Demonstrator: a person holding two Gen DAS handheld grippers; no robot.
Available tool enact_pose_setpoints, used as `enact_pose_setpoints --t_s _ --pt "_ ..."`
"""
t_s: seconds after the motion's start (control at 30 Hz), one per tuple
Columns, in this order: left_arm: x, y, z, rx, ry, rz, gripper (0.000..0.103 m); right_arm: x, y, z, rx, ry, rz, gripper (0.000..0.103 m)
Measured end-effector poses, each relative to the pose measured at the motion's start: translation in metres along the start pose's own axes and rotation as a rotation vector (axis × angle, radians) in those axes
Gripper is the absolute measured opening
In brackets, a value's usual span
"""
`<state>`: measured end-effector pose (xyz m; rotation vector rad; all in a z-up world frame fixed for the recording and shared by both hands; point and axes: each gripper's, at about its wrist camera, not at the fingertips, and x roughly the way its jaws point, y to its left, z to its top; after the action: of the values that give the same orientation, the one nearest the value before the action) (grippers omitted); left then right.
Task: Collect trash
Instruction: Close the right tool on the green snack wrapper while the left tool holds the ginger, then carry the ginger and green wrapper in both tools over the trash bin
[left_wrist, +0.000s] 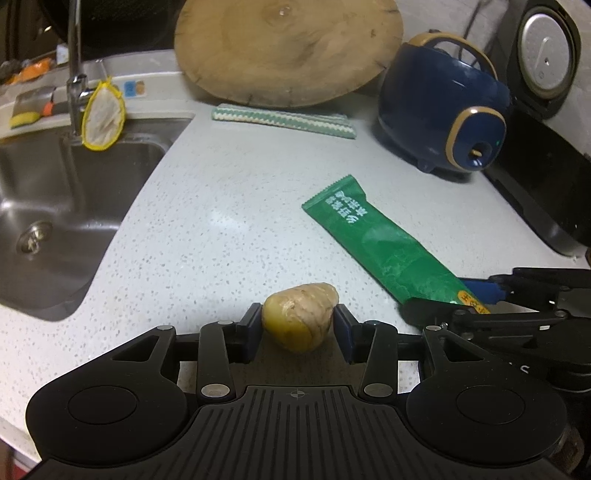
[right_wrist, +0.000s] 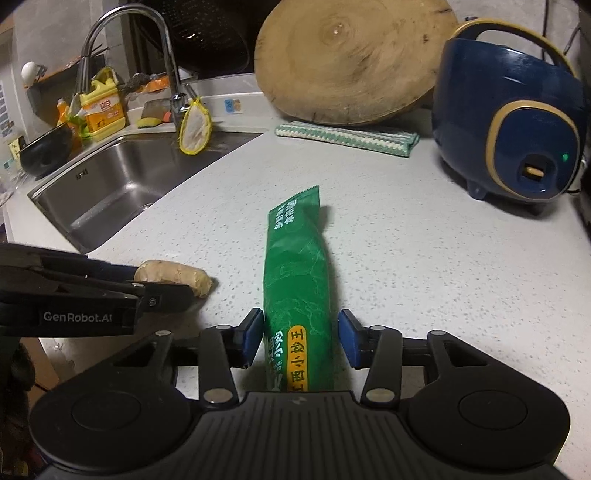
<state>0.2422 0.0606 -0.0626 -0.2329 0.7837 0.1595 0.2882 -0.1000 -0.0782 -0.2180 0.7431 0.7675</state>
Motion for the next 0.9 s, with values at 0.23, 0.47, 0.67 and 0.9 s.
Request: enact_pose_setpoints --t_s 0.23,0.47,0.67,0.9 --pt "-0.019 0.015 -0.006 -0.068 -0.066 -0.064 0.046 -0.021 0.005 -0.001 0.039 -0.044 0.05 0.014" --pt "-0.066 0.042 -0.018 -0.092 -0.116 -0.132 0.046 -0.052 0.035 -0.003 0.065 -0.084 0.049 0.013" --pt "-0.13 0.094 -0.061 -0.15 -0.143 -0.165 0.046 -0.073 0.1 -0.011 0.008 -0.073 0.089 0.013" --pt "-0.177 0.174 -0.145 -0.308 -0.075 -0.091 0.046 -0.076 0.195 -0.032 -0.088 0.006 0.198 0.013"
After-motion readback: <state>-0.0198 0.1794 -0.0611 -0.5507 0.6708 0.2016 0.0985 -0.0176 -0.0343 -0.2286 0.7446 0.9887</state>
